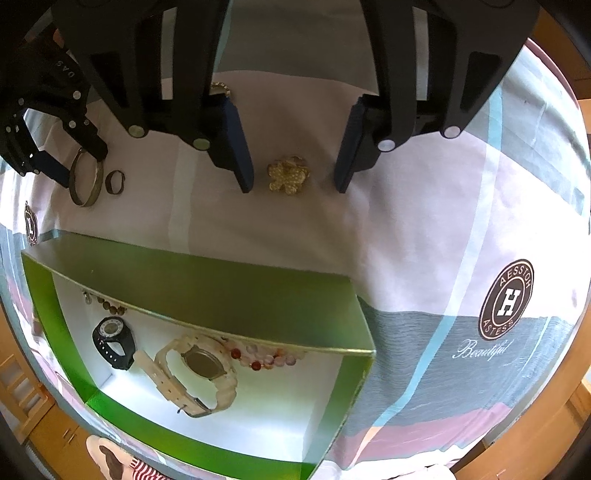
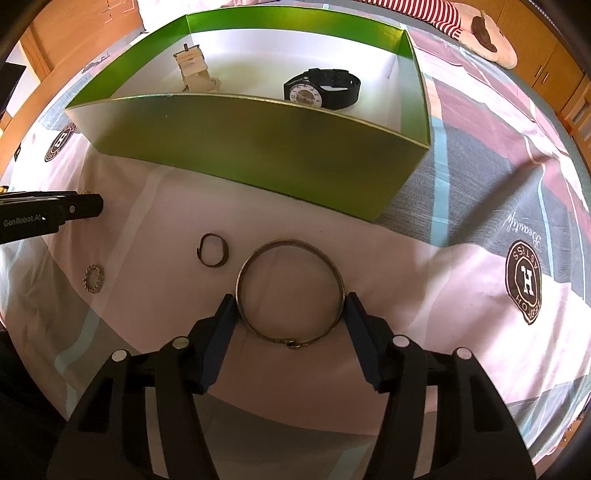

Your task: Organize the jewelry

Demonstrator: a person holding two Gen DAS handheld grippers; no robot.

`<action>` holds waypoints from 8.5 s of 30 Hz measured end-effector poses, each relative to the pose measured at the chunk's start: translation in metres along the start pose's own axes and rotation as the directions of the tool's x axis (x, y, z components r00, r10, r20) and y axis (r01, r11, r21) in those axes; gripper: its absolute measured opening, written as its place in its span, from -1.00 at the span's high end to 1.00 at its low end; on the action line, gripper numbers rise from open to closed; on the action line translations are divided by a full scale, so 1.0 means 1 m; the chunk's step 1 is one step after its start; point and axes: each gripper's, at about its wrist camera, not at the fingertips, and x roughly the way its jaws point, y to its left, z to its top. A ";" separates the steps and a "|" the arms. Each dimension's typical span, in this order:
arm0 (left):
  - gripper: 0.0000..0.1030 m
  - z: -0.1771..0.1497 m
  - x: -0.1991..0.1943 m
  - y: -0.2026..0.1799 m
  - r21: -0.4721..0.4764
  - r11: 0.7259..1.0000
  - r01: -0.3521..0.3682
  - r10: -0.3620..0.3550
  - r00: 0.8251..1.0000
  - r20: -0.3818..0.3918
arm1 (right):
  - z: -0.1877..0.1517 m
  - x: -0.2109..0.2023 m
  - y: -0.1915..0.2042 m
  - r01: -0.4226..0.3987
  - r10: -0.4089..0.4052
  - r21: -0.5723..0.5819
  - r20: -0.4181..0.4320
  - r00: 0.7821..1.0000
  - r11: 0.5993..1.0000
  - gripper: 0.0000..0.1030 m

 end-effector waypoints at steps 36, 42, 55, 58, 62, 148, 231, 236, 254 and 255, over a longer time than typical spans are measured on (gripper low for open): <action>0.56 0.007 -0.079 -0.020 0.092 0.990 0.109 -0.130 0.958 0.255 | 0.022 -0.069 -0.012 -0.199 0.201 -0.028 0.223 0.954 0.979 -0.16; 0.56 0.035 -0.091 -0.020 0.050 0.989 0.138 -0.147 0.938 0.314 | 0.052 -0.079 -0.030 -0.245 0.203 0.069 0.372 0.906 0.967 -0.15; 0.07 0.067 -0.046 -0.026 0.029 0.996 0.082 -0.087 0.963 0.253 | 0.072 -0.048 -0.048 -0.206 0.128 0.179 0.373 0.919 0.962 -0.31; 0.03 0.064 -0.050 -0.024 0.031 0.994 0.103 -0.107 0.962 0.250 | 0.069 -0.059 -0.048 -0.230 0.150 0.170 0.386 0.910 0.958 -0.33; -0.02 0.052 -0.061 -0.017 0.026 0.990 0.136 -0.139 0.962 0.236 | 0.055 -0.073 -0.043 -0.297 0.234 0.132 0.359 0.903 0.946 -0.33; 0.31 -0.029 0.000 -0.051 0.222 0.975 -0.017 0.021 1.000 -0.017 | 0.020 0.001 -0.012 -0.053 0.053 0.010 0.042 0.998 0.999 -0.03; -0.01 -0.002 0.010 -0.039 0.079 0.994 0.071 -0.072 0.997 0.016 | 0.011 0.007 0.024 0.012 -0.005 -0.103 0.063 0.998 0.995 0.02; 0.03 -0.001 0.013 -0.042 0.085 0.995 0.060 -0.062 0.998 0.022 | 0.011 0.006 0.025 0.006 0.002 -0.117 0.063 0.998 0.993 0.12; 0.59 -0.002 0.004 -0.027 0.055 0.998 0.031 -0.033 0.999 0.039 | 0.014 0.005 0.030 -0.028 0.035 -0.110 0.061 0.997 0.994 0.52; 0.59 -0.002 0.004 -0.027 0.056 0.998 0.029 -0.032 0.999 0.041 | 0.014 0.005 0.030 -0.029 0.036 -0.110 0.061 0.997 0.993 0.52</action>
